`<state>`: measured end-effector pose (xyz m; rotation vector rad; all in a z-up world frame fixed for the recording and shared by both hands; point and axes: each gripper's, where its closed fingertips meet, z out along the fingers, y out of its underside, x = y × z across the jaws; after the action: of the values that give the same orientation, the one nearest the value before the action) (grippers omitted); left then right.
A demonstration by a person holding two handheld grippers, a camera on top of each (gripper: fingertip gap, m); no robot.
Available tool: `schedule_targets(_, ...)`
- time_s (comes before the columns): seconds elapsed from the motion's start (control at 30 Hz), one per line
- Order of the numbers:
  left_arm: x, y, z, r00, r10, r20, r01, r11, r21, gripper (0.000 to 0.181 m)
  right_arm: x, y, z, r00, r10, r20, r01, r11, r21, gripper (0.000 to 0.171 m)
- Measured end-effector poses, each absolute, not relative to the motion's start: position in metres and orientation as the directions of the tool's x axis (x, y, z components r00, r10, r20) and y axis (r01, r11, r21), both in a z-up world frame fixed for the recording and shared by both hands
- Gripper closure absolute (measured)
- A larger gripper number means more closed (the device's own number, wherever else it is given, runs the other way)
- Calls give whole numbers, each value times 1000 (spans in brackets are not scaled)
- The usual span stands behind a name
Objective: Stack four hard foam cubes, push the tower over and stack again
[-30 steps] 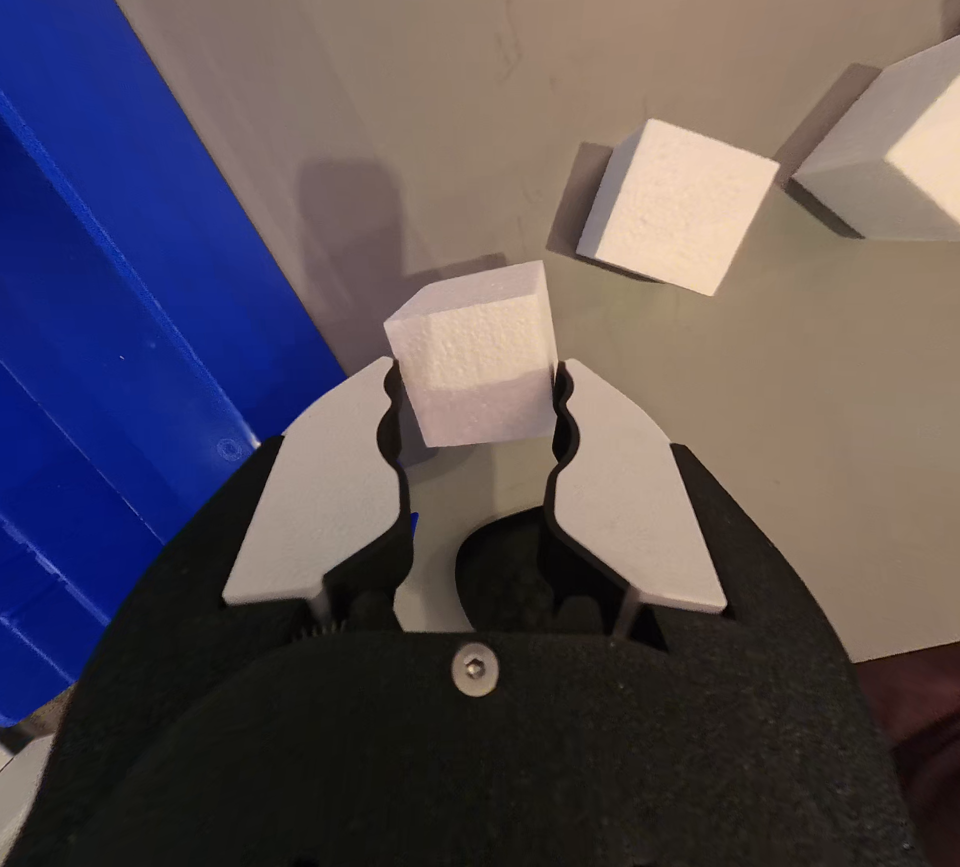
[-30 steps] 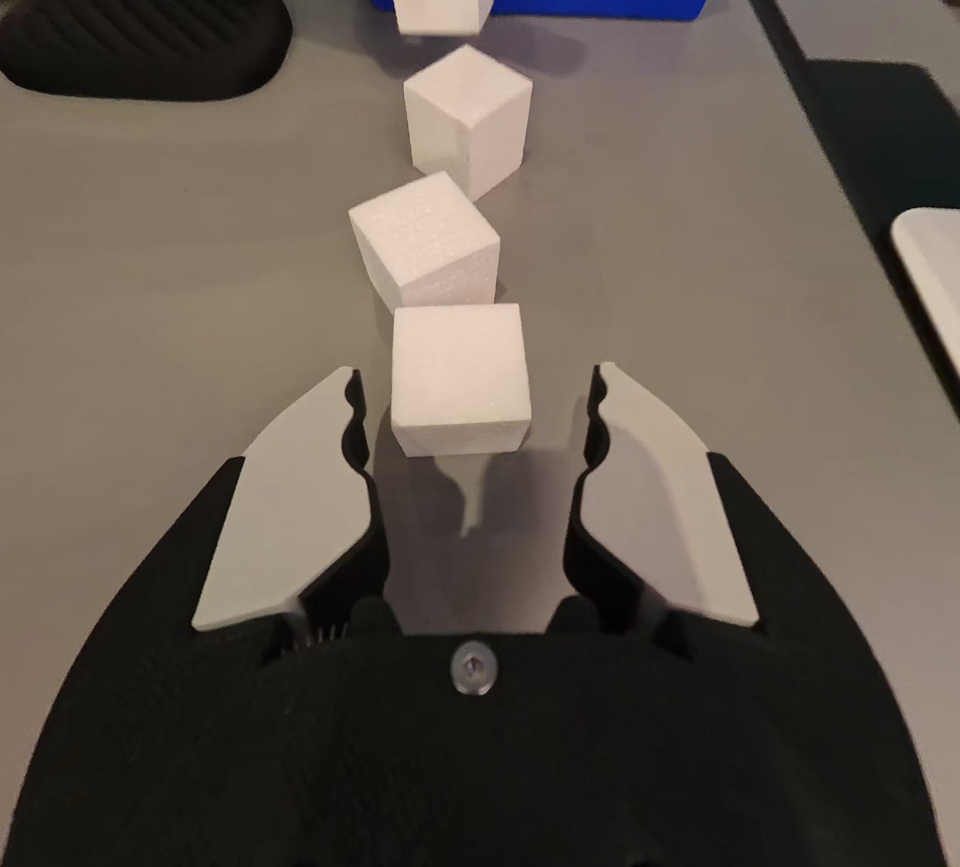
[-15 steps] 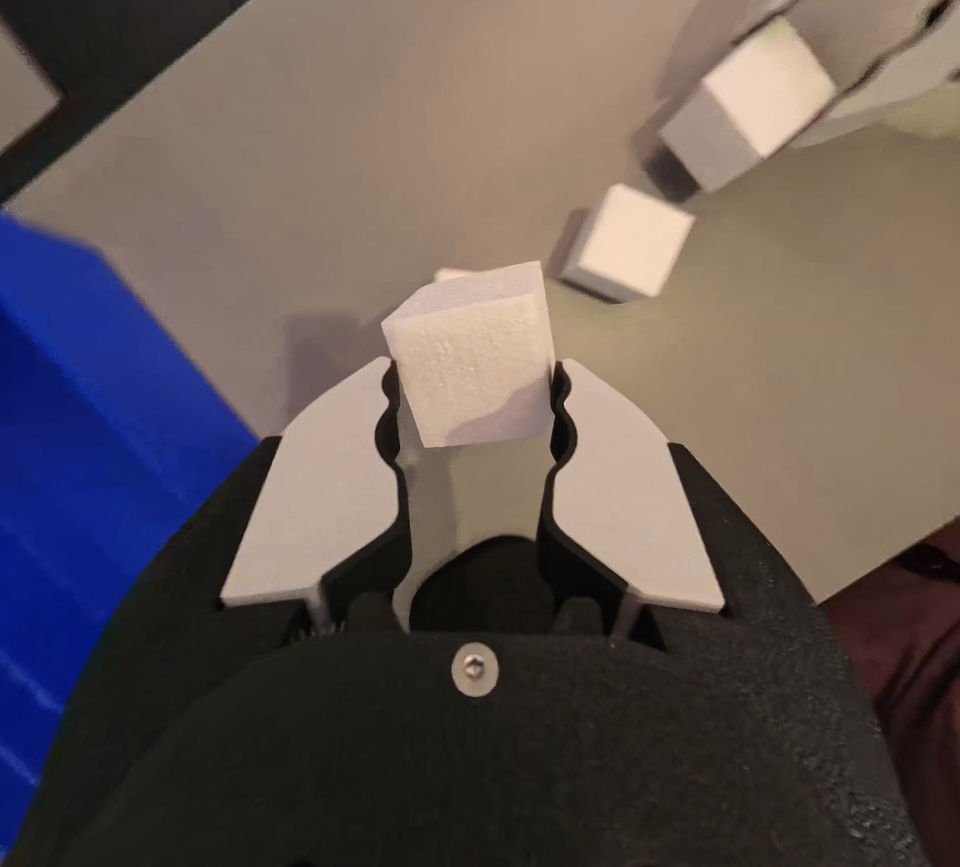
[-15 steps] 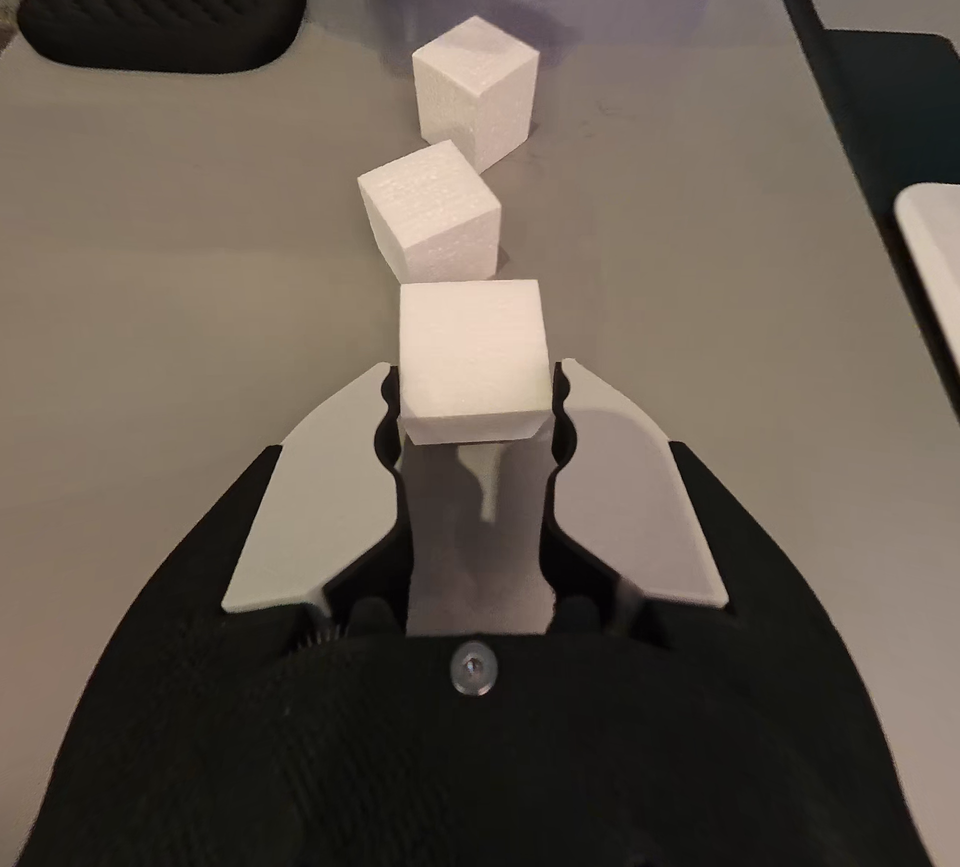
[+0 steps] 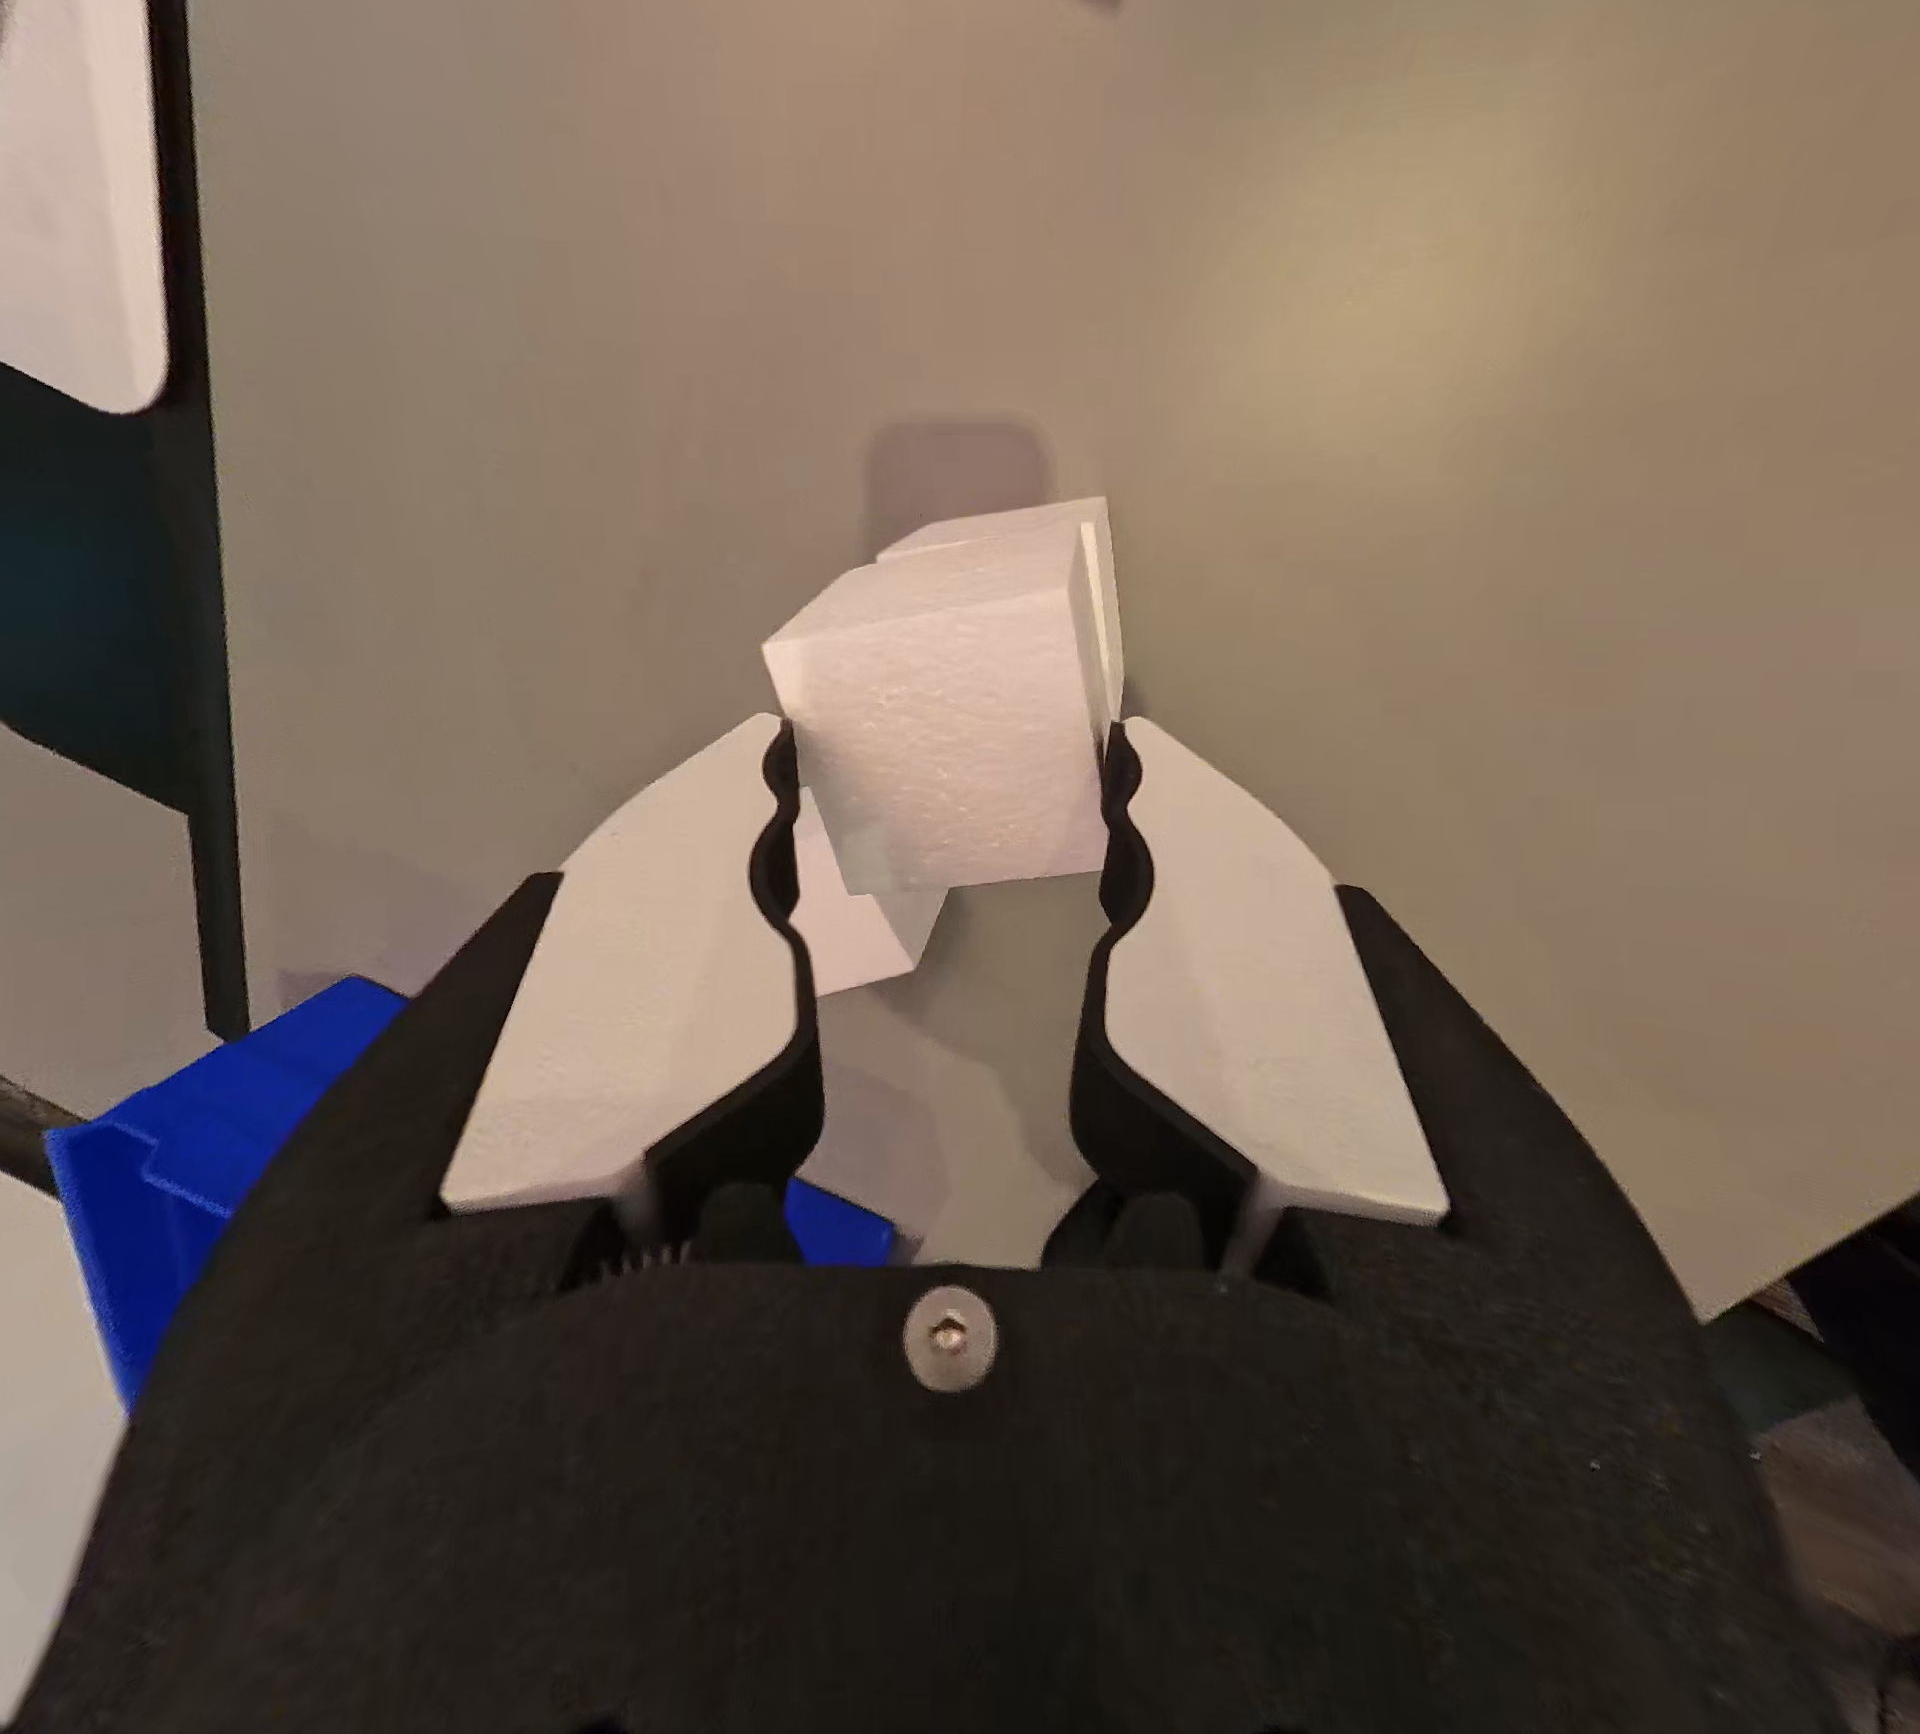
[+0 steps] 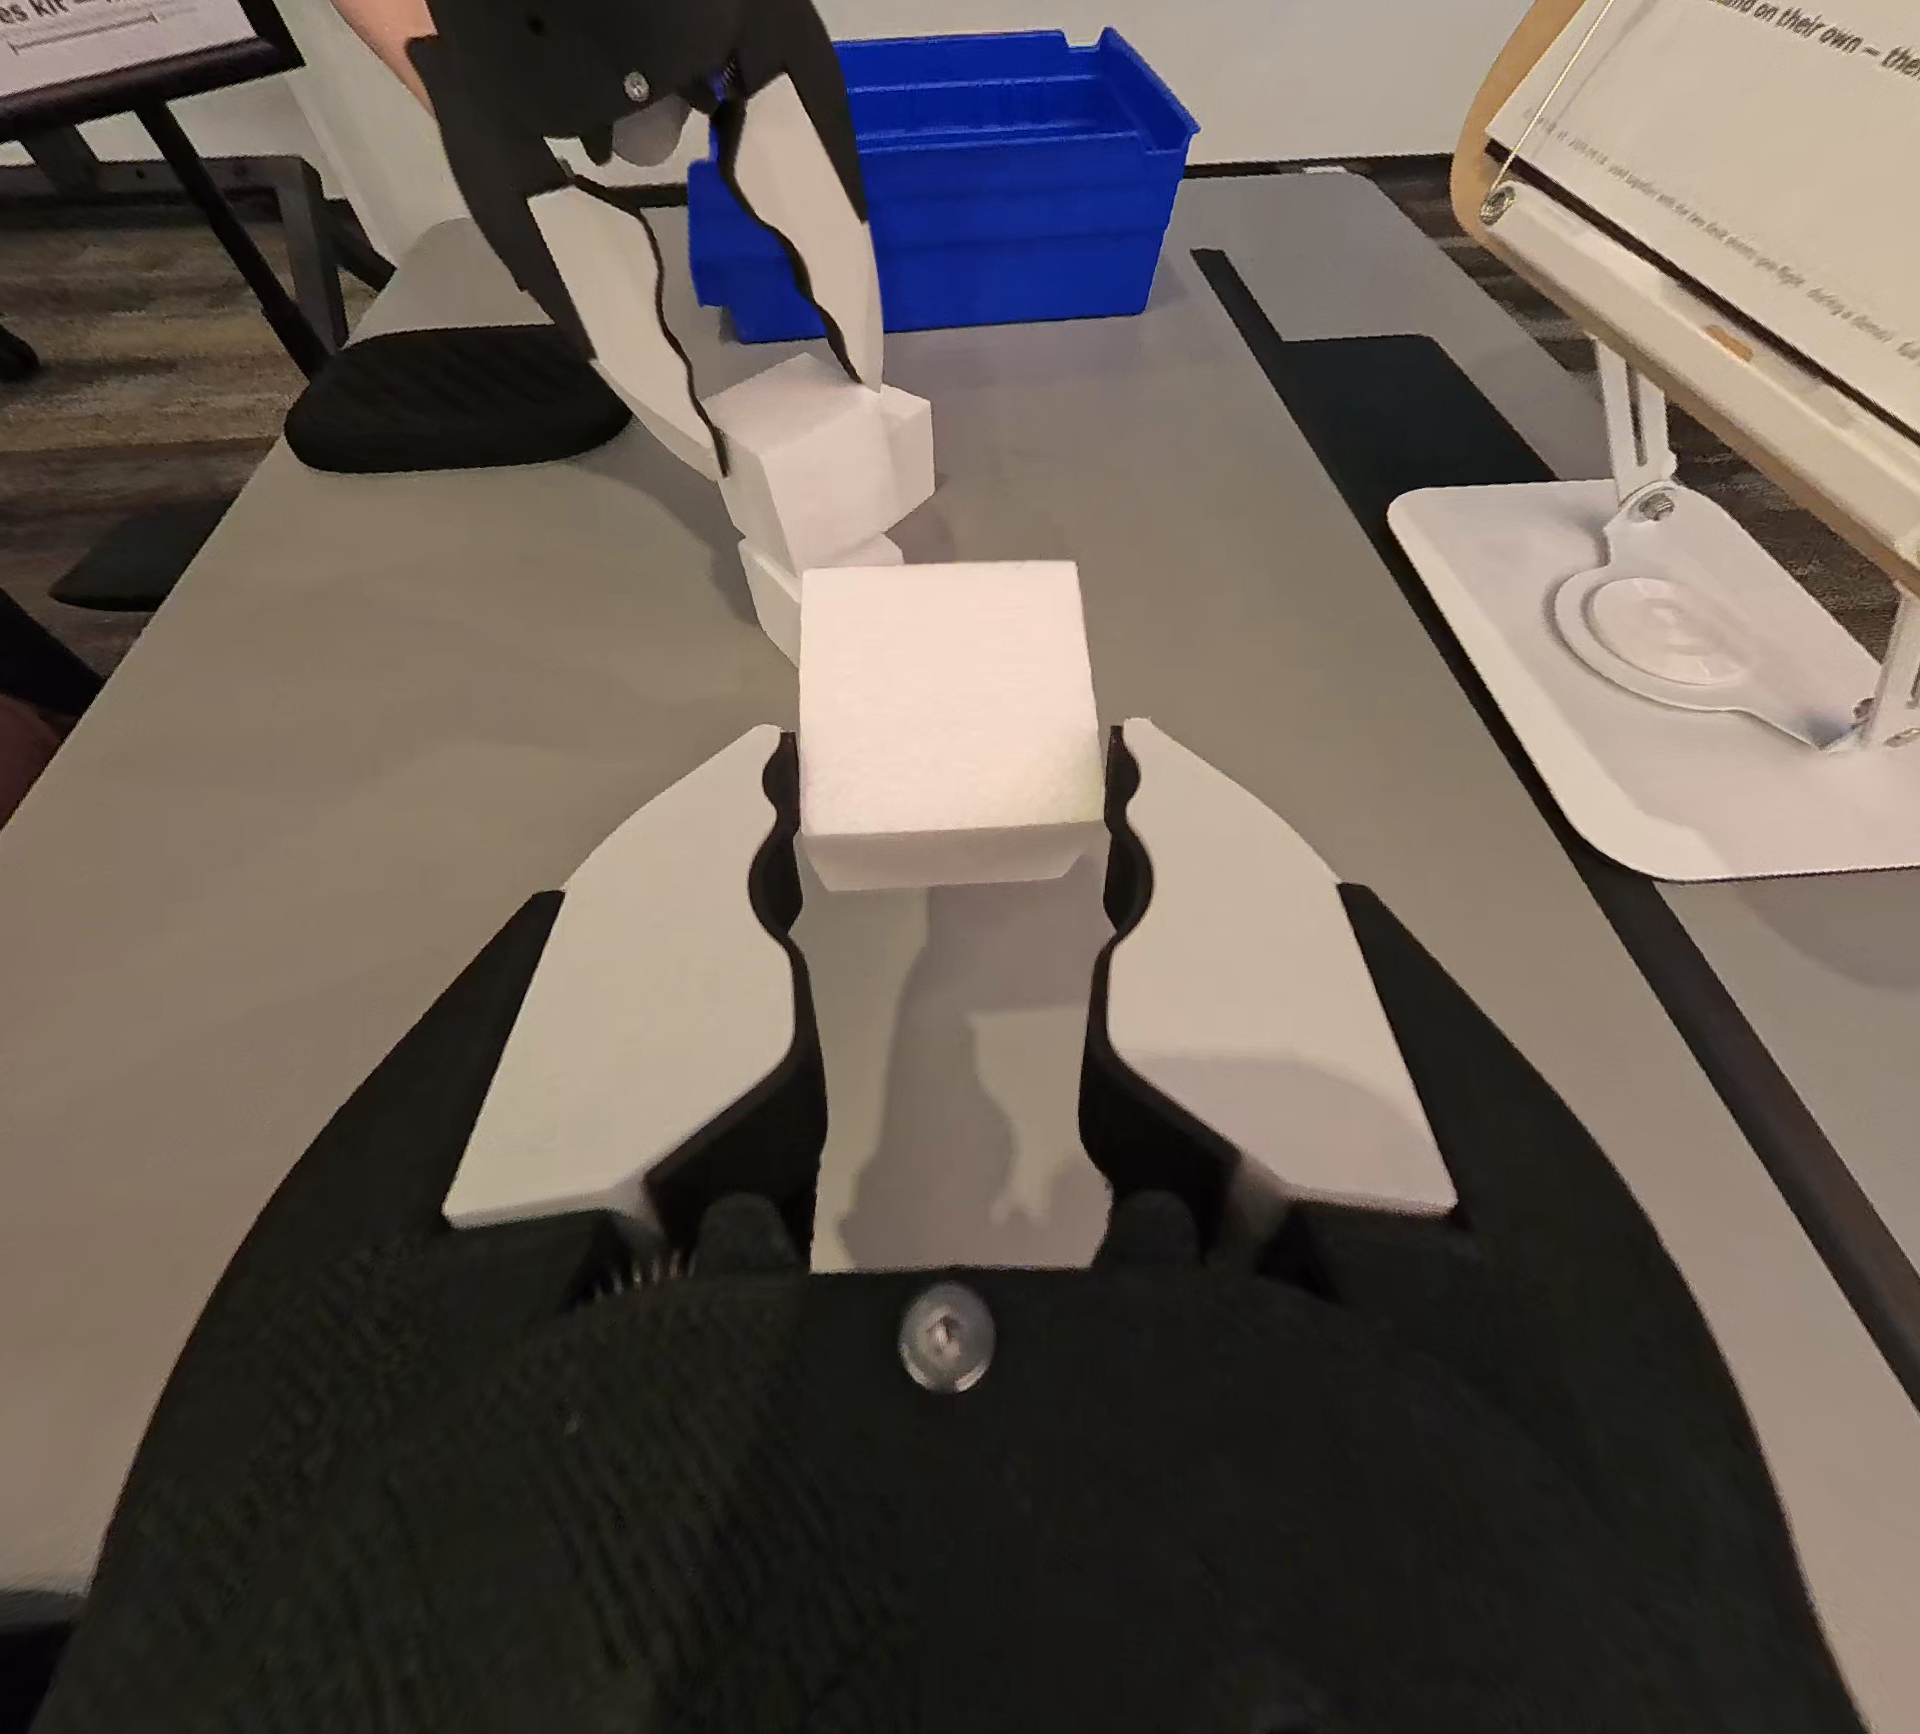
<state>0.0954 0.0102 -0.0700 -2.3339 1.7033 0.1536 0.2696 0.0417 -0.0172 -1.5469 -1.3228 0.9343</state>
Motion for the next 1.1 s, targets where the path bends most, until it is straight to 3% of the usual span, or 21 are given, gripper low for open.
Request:
schedule_targets(0.8,94,15,-77,258,-939,-228,-966,-250,-66,119,270,44,-34,137,987,-82,340,-124,-932,114)
schedule_targets(0.97,101,8,-69,280,-945,-172,-956,-258,-139,97,267,43,-38,130,987,-90,357,-131,-925,114)
schedule_targets(1.1,98,10,-39,370,-915,-162,-894,-303,-330,91,245,34,-13,67,996,-61,272,-77,-959,114)
